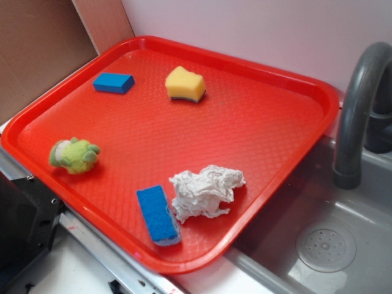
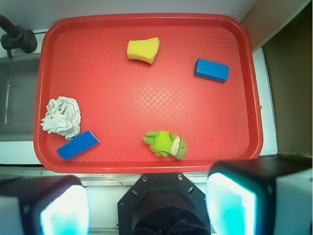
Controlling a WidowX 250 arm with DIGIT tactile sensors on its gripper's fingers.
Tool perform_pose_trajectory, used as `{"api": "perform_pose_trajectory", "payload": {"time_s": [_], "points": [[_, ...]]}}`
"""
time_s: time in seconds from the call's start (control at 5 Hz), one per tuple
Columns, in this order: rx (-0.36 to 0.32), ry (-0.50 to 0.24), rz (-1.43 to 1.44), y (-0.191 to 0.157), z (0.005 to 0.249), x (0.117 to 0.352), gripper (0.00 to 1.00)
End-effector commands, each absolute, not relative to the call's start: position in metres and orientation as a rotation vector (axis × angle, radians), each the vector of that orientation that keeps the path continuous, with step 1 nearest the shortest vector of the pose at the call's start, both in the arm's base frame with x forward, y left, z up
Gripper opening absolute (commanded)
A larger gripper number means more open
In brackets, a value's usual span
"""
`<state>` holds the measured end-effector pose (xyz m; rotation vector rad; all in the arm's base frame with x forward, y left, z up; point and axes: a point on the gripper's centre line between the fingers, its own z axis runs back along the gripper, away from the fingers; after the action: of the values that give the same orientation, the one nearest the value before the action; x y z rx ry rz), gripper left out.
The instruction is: Grab the blue block.
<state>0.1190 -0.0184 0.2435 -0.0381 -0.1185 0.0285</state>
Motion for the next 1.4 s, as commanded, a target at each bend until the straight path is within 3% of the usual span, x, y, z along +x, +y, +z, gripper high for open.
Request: {"api": "perform_pose_trajectory", "payload": {"time_s": [0.0,0.4,0.6,0.8,1.2], "points": [[-0.038,-0.119,0.028,-0.018,0.244,0.119,1.0],[-0.115,-0.154,0.507,-0.006,0.23,0.151,1.0],[-0.028,-0.173,0.75,0.009,0.214,0.171,1.0],[-0.07,-0.235,1.001,0.032,0.178,0.2,1.0],[-0.073,-0.284,1.502,0.081,0.131,0.241,1.0]]}}
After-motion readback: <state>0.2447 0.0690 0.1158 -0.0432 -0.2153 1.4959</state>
